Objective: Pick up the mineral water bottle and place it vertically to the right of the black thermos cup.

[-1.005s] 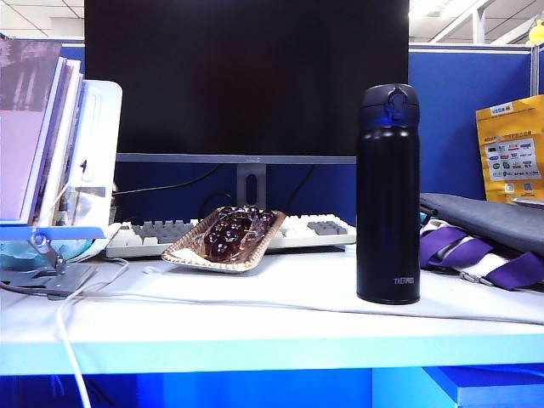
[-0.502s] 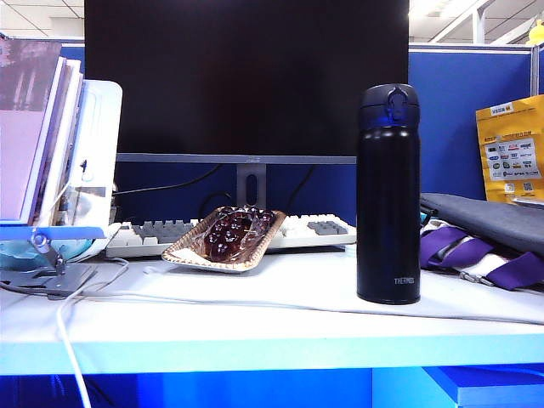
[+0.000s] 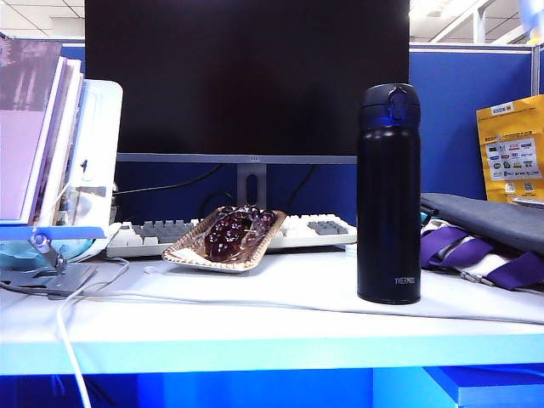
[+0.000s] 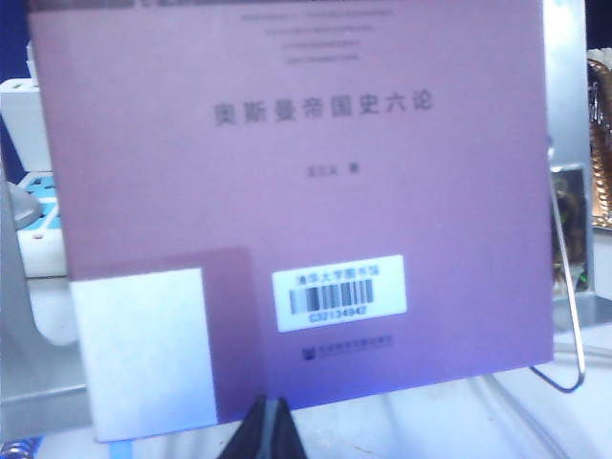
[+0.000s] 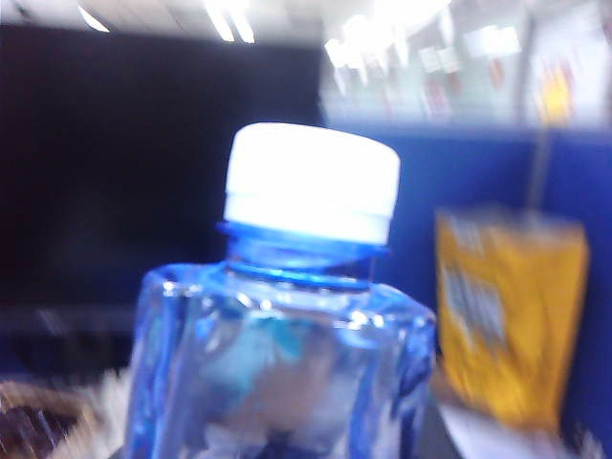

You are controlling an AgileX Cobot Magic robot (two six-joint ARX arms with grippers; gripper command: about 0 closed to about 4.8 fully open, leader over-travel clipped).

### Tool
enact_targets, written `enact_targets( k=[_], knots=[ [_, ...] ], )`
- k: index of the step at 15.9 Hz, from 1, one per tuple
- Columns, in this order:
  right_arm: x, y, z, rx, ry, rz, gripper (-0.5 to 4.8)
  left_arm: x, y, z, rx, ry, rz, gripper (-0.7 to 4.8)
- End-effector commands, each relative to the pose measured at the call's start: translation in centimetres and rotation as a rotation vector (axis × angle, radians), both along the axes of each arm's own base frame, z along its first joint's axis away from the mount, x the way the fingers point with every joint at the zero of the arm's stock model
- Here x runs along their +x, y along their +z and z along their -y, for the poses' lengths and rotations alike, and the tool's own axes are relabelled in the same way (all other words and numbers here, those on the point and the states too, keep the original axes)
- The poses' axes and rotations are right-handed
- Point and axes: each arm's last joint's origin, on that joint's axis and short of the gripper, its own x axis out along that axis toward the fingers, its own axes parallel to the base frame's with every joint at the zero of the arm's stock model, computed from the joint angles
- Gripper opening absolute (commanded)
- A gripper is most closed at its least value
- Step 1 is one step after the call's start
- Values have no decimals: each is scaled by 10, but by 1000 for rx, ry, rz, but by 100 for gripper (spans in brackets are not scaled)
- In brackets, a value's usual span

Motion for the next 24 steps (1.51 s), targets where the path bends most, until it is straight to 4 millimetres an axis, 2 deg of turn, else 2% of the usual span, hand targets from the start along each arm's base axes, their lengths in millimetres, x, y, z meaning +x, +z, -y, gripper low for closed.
enact_targets(
  k=[1, 3, 6, 9, 14, 17, 24],
  knots=[
    [2, -7, 8, 89, -25, 32, 211, 0, -1, 0, 2, 6, -9, -5],
    [9, -14, 4, 79, -29, -3, 211, 0, -1, 0, 2, 5, -9, -5],
    [32, -29, -8, 88, 5, -73, 210, 0, -1, 0, 2, 5, -9, -5],
    [63, -49, -23, 82, 1, -86, 209, 0, -1, 0, 2, 5, -9, -5],
    [92, -86, -37, 30, -37, -180, 209, 0, -1, 0, 2, 5, -9, -5],
    [102, -101, -40, 17, -69, -211, 209, 0, -1, 0, 2, 5, -9, -5],
    [101, -98, -39, 32, -99, -189, 210, 0, -1, 0, 2, 5, -9, -5]
  ],
)
